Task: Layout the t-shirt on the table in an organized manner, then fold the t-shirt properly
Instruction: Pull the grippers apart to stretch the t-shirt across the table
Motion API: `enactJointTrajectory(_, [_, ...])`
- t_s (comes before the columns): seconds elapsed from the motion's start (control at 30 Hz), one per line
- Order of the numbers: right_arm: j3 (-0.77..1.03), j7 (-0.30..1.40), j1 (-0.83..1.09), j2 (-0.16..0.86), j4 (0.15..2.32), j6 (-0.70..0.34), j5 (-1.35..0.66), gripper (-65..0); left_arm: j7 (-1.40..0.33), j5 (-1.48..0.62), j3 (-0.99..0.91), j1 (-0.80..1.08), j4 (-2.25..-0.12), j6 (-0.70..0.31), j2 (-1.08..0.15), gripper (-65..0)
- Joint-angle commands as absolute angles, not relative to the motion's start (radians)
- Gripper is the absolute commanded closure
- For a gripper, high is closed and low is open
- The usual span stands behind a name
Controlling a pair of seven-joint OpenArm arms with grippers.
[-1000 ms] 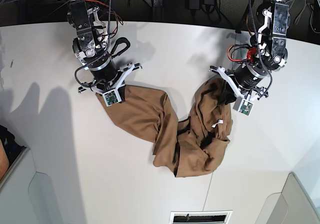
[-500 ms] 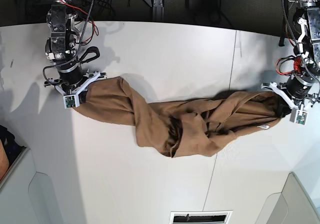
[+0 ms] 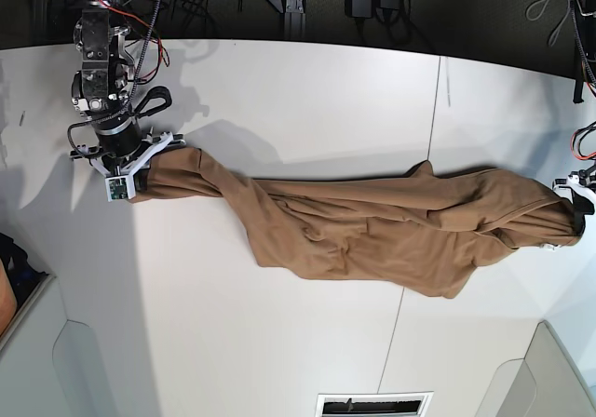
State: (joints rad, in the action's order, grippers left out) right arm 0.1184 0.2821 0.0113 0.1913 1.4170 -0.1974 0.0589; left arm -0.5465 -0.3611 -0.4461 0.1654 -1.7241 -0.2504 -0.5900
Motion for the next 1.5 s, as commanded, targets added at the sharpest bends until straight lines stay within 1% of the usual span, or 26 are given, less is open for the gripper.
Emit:
enactJointTrajectory(0.0, [0.125,0.289,0.007,0.204,1.425,-0.189,0.06,0.0,-0.533,-0.358,-0.459,0.15,-1.741,-0.217,-0.615,-37.6])
enactJointTrajectory(0.13, [0.125,0.289,0.01,0.204,1.425,-0.189,0.059,0.0,-0.611,-0.358,-0.459,0.15,-1.741,-0.148,-0.615,-37.6])
enactJointTrajectory(0.17, [0.125,0.289,0.009,0.205,1.425,-0.189,0.059,0.0,-0.629,-0.358,-0.459,0.15,-1.741,-0.116,-0.614,-37.6])
enactJointTrajectory(0.23, [0.125,0.289,0.009,0.204,1.425,-0.188,0.056,0.0,-0.636,-0.353,-0.463,0.15,-1.742,0.023,-0.614,-37.6])
enactJointTrajectory(0.27, [0.125,0.289,0.009,0.205,1.425,-0.188,0.044,0.0,-0.636,-0.333,-0.477,0.15,-1.742,0.077,-0.614,-37.6])
enactJointTrajectory(0.33, [0.125,0.289,0.013,0.204,1.425,-0.186,0.04,0.0,-0.63,-0.316,-0.519,0.149,-1.742,0.097,-0.615,-37.6])
enactJointTrajectory(0.37, [0.125,0.289,0.015,0.204,1.425,-0.186,0.04,-2.2,-0.626,-0.317,-0.538,0.147,-1.742,0.097,-0.615,-37.6])
enactJointTrajectory(0.43, [0.125,0.289,0.014,0.204,1.425,-0.186,0.04,-8.8,-0.625,-0.303,-0.572,0.147,-1.742,0.097,-0.615,-37.6])
enactJointTrajectory(0.5, [0.125,0.288,0.012,0.204,1.425,-0.186,0.038,-14.3,-0.625,-0.279,-0.593,0.147,-1.742,0.075,-0.616,-37.6])
enactJointTrajectory(0.57, [0.125,0.288,0.012,0.204,1.425,-0.186,0.017,-17.7,-0.639,-0.269,-0.594,0.148,-1.742,0.009,-0.615,-37.6])
enactJointTrajectory(0.67, [0.125,0.289,0.012,0.204,1.425,-0.186,-0.008,-18.0,-0.662,-0.31,-0.587,0.151,-1.742,-0.121,-0.615,-37.6])
enactJointTrajectory(0.77, [0.125,0.289,0.012,0.202,1.425,-0.186,-0.008,-18.0,-0.664,-0.374,-0.587,0.153,-1.742,-0.195,-0.615,-37.7])
enactJointTrajectory(0.8, [0.125,0.289,0.012,0.201,1.425,-0.186,-0.008,-18.0,-0.662,-0.378,-0.587,0.153,-1.742,-0.204,-0.615,-39.1])
enactJointTrajectory(0.9, [0.125,0.289,0.012,0.202,1.425,-0.186,-0.008,-18.1,-0.641,-0.377,-0.587,0.154,-1.742,-0.207,-0.616,-46.9])
enactJointTrajectory(1.03, [0.125,0.289,0.012,0.201,1.424,-0.186,-0.008,-18.1,-0.624,-0.377,-0.587,0.153,-1.742,-0.207,-0.627,-47.1])
enactJointTrajectory(1.1, [0.125,0.289,0.012,0.201,1.425,-0.186,-0.008,-18.0,-0.598,-0.377,-0.588,0.153,-1.742,-0.16,-0.629,-47.1])
enactJointTrajectory(1.13, [0.125,0.289,0.012,0.202,1.425,-0.186,-0.008,-18.1,-0.61,-0.386,-0.588,0.152,-1.742,-0.13,-0.632,-47.1])
enactJointTrajectory(1.2, [0.125,0.289,0.012,0.2,1.425,-0.186,-0.009,-18.0,-0.672,-0.463,-0.588,0.146,-1.743,-0.127,-0.643,-47.1])
enactJointTrajectory(1.23, [0.125,0.289,0.012,0.199,1.425,-0.186,-0.008,-18.0,-0.694,-0.517,-0.588,0.147,-1.743,-0.142,-0.646,-47.1])
enactJointTrajectory(1.33, [0.125,0.288,0.012,0.198,1.425,-0.186,-0.009,-18.0,-0.723,-0.709,-0.589,0.147,-1.742,-0.232,-0.642,-47.1])
enactJointTrajectory(1.47, [0.125,0.289,0.012,0.196,1.424,-0.186,-0.008,-18.0,-0.738,-0.89,-0.591,0.146,-1.742,-0.334,-0.596,-47.1])
